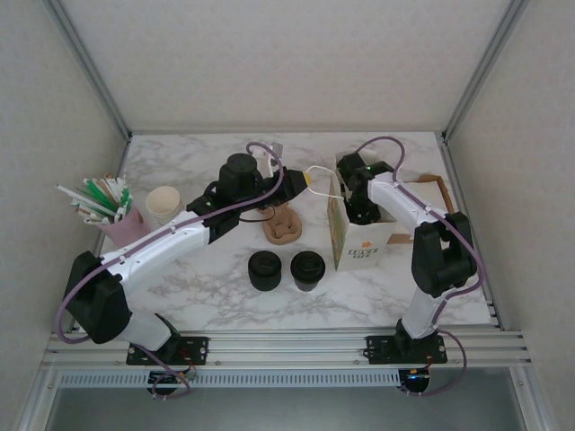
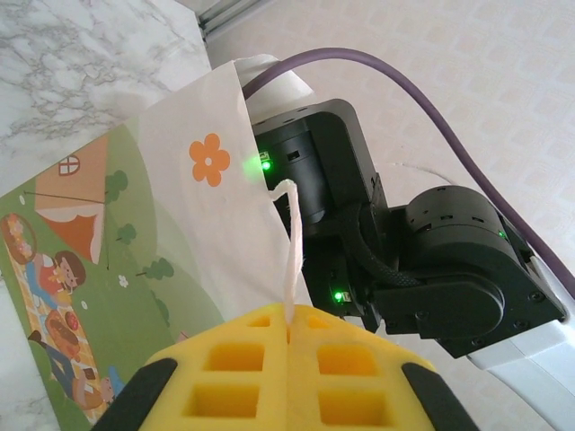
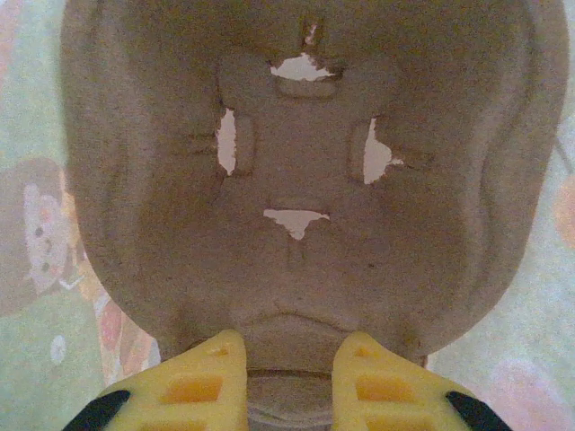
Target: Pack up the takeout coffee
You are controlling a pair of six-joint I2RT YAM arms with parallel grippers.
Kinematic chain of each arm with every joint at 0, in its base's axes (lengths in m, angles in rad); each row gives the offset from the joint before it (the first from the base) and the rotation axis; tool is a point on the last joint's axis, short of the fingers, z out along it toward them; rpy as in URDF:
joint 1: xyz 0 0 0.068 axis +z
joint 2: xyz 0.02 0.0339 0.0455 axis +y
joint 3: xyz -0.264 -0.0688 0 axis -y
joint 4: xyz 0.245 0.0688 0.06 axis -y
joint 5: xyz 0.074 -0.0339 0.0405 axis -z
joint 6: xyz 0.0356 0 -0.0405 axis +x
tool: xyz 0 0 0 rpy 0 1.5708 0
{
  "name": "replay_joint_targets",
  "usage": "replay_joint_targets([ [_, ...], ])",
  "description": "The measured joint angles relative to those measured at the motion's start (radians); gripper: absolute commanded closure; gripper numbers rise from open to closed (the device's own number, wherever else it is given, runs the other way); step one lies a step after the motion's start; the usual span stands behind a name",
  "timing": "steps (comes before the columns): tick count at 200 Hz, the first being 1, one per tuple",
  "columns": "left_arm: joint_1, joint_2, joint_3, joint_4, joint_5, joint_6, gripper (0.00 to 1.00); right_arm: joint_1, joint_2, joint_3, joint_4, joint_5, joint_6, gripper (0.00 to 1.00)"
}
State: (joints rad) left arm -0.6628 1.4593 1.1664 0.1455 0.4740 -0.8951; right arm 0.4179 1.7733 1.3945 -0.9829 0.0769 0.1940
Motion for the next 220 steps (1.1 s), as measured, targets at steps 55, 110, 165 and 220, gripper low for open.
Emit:
replay_joint_targets([
  [55, 0.005, 0.000, 0.000, 0.000, 0.000, 0.000, 1.00, 0.002, 0.000, 0.000, -0.007, 0.002, -0.001, 0.67],
  [110, 0.005, 0.000, 0.000, 0.000, -0.007, -0.004, 1.00, 0.005, -0.024, 0.058, -0.059, 0.009, -0.008, 0.58],
  [165, 0.005, 0.000, 0.000, 0.000, -0.023, -0.019, 1.00, 0.006, -0.063, 0.133, -0.107, 0.029, -0.008, 0.52],
  [220, 0.005, 0.000, 0.000, 0.000, -0.046, -0.021, 0.86, 0.006, -0.095, 0.199, -0.146, 0.032, -0.012, 0.41],
])
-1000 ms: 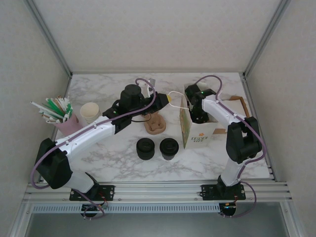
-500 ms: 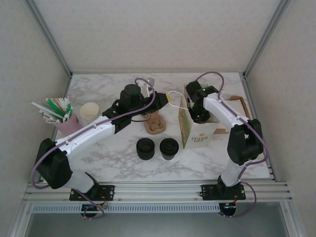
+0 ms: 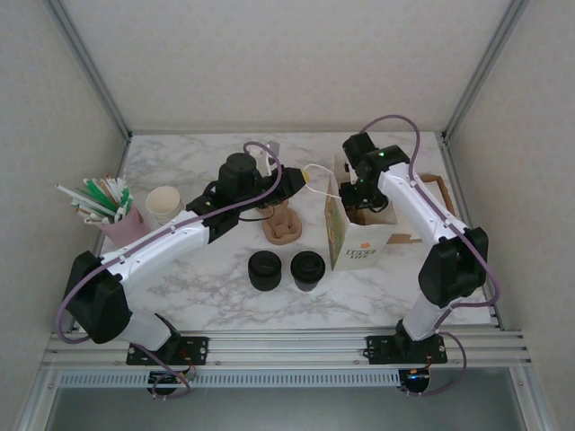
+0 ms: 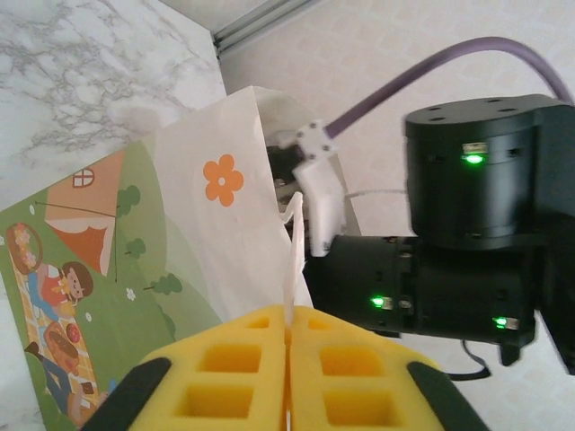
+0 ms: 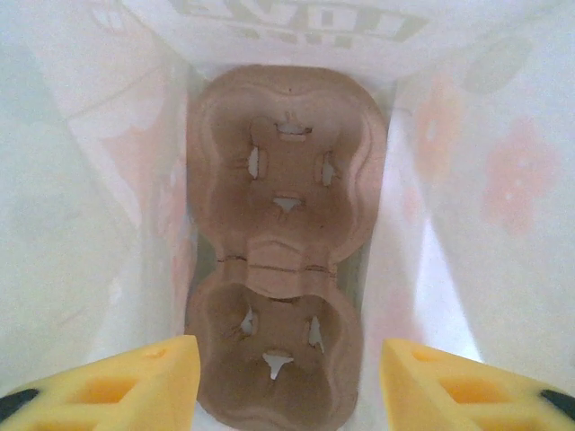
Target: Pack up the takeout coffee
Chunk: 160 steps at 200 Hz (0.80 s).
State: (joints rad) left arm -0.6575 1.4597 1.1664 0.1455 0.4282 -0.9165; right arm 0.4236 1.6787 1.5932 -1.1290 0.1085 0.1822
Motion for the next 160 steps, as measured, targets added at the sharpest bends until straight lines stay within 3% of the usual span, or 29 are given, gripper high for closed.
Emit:
replay_joint_targets([
  [104, 0.000, -0.006, 0.000, -0.018, -0.037, -0.002, 0.32, 0.000, -0.154, 0.127, -0.021, -0.053, 0.005, 0.31],
  [160, -0.002, -0.081, 0.000, -0.048, -0.052, 0.022, 0.01, 0.000, -0.280, 0.154, -0.021, -0.103, 0.014, 0.17],
])
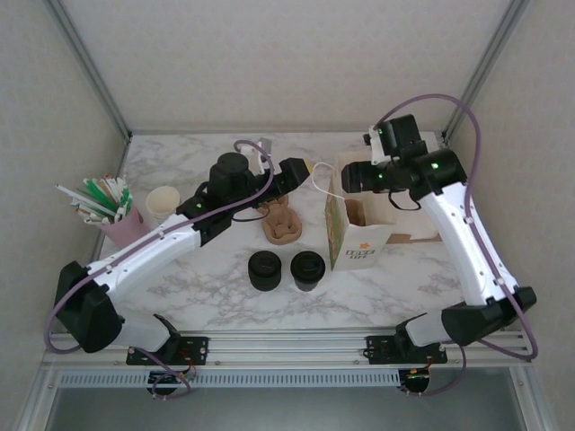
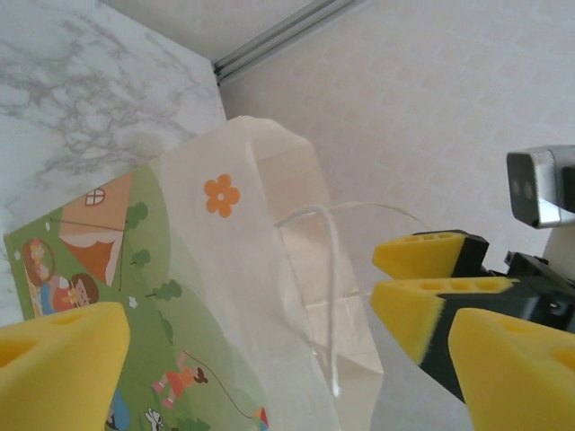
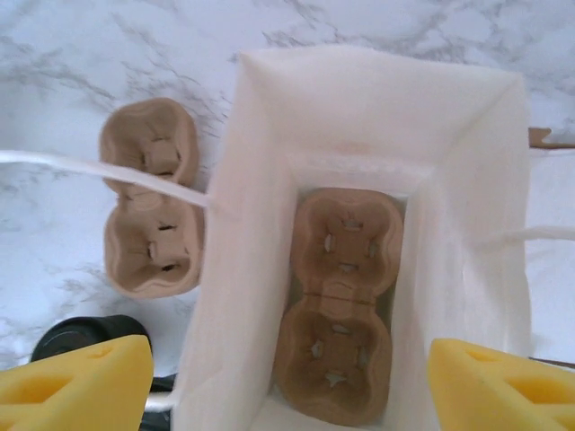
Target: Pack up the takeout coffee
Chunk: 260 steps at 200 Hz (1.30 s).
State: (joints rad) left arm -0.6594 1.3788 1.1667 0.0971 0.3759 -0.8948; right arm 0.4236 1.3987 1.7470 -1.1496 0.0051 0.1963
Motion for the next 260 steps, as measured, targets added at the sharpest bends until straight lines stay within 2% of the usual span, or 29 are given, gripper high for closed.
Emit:
replay_joint_targets([
  [57, -0.003, -0.124, 0.000, -0.073, -0.052, 0.032, 0.00, 0.000, -0.124, 0.026, -0.018, -0.090, 0.013, 0.01],
  [130, -0.006, -0.367, -0.117, -0.172, -0.138, 0.050, 0.00, 0.009, -0.329, -0.035, -0.059, -0.212, 0.040, 0.01],
  [199, -0.018, -0.484, -0.287, -0.249, -0.146, 0.034, 0.00, 0.042, -0.471, -0.190, -0.085, -0.323, 0.080, 0.01],
  [260, -0.026, -0.523, -0.386, -0.263, -0.157, 0.003, 0.00, 0.163, -0.482, -0.266, -0.083, -0.340, 0.085, 0.01],
])
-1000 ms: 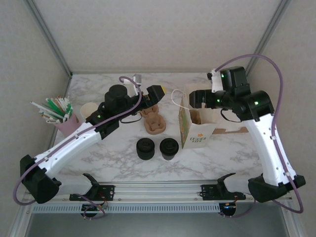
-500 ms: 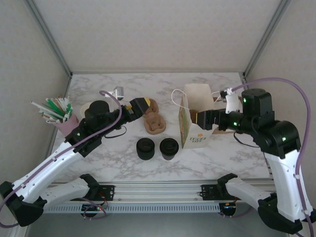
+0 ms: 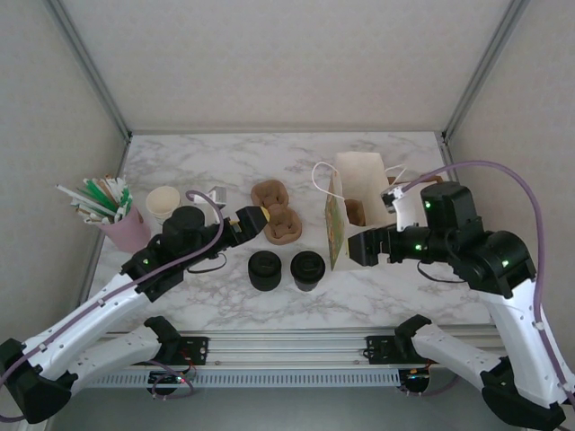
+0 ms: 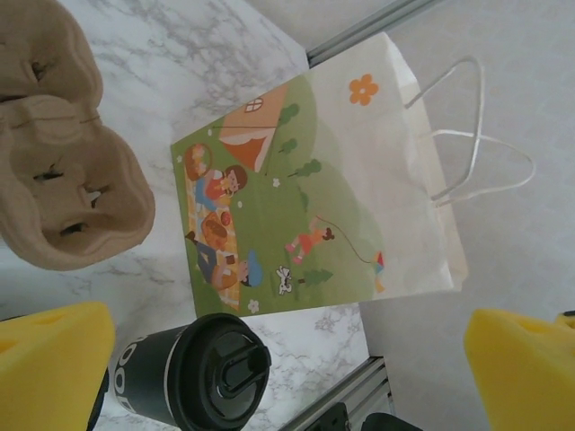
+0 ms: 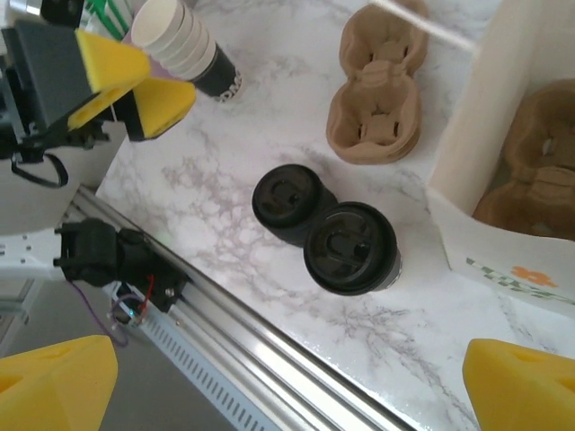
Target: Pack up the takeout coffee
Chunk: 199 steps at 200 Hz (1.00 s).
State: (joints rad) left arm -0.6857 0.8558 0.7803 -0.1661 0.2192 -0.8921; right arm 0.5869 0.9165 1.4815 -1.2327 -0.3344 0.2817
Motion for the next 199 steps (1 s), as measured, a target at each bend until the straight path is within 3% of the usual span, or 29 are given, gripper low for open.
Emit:
replay_joint_targets([
  [44, 0.000, 0.000, -0.026, 0.001, -0.008, -0.003, 0.00, 0.219, 0.048, -0.019, 0.019, 0.104, 0.003, 0.01],
  [95, 0.000, 0.008, -0.032, 0.000, -0.044, -0.001, 0.00, 0.465, 0.217, -0.019, 0.038, 0.289, 0.014, 0.01],
  [199, 0.000, 0.009, -0.093, 0.012, -0.059, 0.002, 0.00, 0.528, 0.428, -0.036, 0.009, 0.519, 0.263, 0.01],
])
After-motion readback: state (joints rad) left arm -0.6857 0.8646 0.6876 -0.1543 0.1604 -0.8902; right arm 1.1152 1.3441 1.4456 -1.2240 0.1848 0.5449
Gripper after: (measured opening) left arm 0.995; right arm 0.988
